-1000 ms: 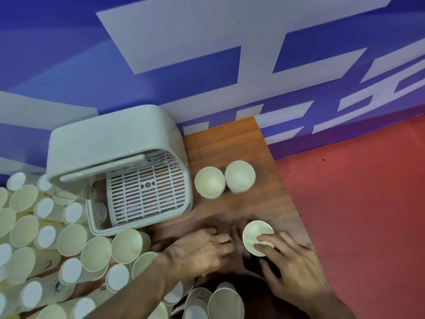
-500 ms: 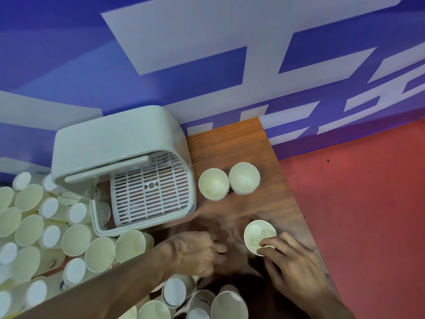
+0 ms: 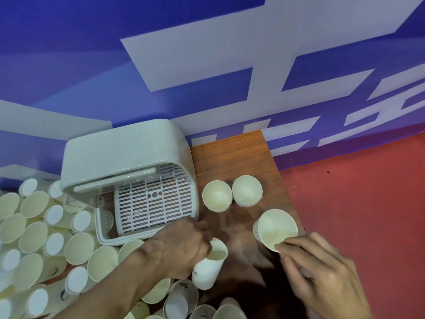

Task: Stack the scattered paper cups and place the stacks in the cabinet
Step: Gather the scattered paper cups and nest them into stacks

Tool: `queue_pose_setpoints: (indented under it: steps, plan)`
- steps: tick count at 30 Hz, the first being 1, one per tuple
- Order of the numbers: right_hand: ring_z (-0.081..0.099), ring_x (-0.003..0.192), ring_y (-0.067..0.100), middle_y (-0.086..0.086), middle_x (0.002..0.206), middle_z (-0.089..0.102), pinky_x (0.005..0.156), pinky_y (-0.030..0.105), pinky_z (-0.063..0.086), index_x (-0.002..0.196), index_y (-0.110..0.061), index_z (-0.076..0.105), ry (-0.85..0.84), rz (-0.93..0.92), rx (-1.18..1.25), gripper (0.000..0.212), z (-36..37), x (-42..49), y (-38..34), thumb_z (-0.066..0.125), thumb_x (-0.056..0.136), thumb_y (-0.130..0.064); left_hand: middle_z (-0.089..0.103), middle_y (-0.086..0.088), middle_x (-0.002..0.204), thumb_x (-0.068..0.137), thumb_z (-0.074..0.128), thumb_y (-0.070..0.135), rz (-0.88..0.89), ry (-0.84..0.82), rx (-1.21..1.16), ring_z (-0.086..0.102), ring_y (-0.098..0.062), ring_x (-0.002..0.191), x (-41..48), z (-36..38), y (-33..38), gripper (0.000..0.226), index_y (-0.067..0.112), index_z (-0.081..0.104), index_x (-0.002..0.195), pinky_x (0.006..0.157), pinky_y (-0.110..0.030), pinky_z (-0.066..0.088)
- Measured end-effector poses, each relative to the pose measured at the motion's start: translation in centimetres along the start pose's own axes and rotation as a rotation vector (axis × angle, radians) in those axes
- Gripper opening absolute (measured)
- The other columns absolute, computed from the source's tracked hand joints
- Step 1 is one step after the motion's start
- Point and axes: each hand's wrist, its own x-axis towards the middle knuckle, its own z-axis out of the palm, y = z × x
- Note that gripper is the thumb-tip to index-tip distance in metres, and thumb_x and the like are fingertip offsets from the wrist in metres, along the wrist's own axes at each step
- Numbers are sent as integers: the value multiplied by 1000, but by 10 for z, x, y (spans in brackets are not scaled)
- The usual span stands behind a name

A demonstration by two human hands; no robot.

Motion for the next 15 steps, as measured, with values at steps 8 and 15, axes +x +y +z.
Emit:
queue_pose_setpoints:
  steps: [8, 15]
  plan:
    - [61, 87, 13, -9, 102, 71, 73, 29, 52, 100, -14, 79, 36, 57, 150, 14, 14, 56, 1, 68, 92, -12, 62, 16, 75, 81, 55, 38, -542, 493, -372, 59, -5, 65, -48, -35, 8, 11, 31, 63, 80, 53, -24, 50]
    - [62, 88, 18, -13, 102, 68, 71, 40, 55, 103, -21, 75, -110, 71, 101, 12, 55, 70, 13, 66, 94, -18, 56, -1, 70, 75, 75, 15, -595, 568, -159, 55, -24, 64, 9, -14, 6, 13, 18, 63, 71, 47, -35, 45]
